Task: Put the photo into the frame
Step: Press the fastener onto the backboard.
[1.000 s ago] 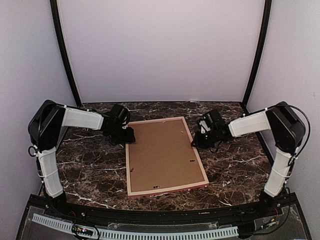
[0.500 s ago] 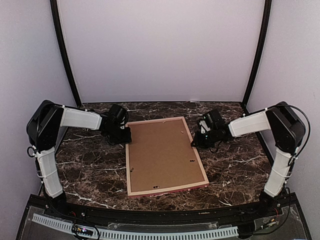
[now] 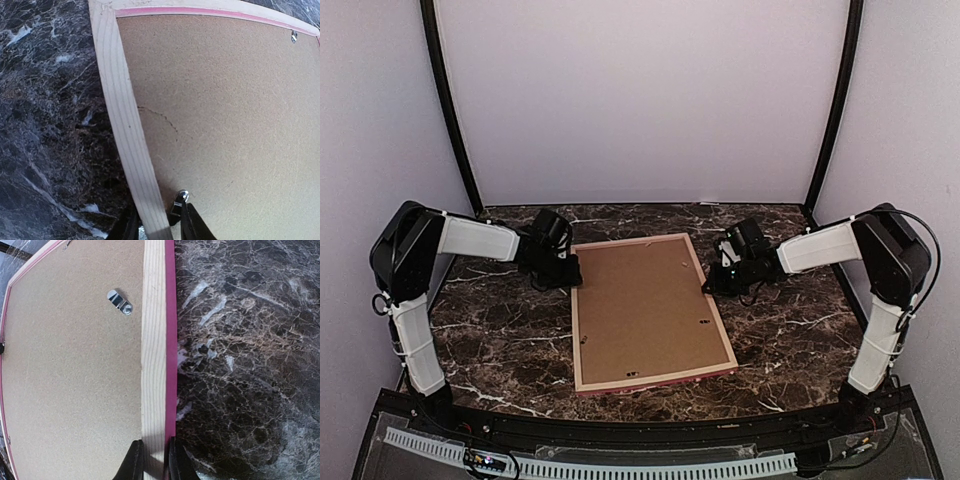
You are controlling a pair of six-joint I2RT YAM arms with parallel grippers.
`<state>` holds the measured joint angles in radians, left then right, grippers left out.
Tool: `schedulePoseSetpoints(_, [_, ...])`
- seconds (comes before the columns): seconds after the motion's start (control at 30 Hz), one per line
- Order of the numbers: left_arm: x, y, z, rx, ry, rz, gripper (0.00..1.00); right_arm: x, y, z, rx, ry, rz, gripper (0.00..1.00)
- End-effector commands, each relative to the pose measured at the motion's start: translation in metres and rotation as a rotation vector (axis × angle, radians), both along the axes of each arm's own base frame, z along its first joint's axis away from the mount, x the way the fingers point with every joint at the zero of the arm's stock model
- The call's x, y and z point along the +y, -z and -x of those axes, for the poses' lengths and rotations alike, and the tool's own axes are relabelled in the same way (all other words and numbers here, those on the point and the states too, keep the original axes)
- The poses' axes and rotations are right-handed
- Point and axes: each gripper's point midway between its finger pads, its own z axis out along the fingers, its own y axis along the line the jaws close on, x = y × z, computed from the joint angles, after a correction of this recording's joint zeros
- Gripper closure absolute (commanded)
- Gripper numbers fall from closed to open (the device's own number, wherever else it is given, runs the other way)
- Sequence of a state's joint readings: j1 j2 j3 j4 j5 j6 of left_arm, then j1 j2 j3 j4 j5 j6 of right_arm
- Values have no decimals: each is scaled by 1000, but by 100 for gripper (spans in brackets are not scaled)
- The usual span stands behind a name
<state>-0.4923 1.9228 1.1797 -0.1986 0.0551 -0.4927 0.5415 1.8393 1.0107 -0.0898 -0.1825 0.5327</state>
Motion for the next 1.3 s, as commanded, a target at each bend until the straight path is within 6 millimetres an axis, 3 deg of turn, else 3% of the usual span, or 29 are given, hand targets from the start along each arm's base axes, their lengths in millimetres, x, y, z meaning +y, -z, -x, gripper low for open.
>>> schedulePoseSetpoints(0.0, [-4,31,43,181,56,76,72,11,18,19,91,-48,-11,100])
schedulePoseSetpoints(0.57, [10,46,49,286,30,67,76,12,20,21,93,-53,-18,100])
schedulePoseSetpoints(0.87, [18,35,27,192,32,-20,75,13,23,22,98,-57,-21,100])
schedulePoseSetpoints(1.07, [9,9,11,104,58,14,57,13,22,20,97,-56,-20,100])
schedulePoseSetpoints(1.27, [7,5,8,91,69,17,49,13,22,20,98,-56,-18,100])
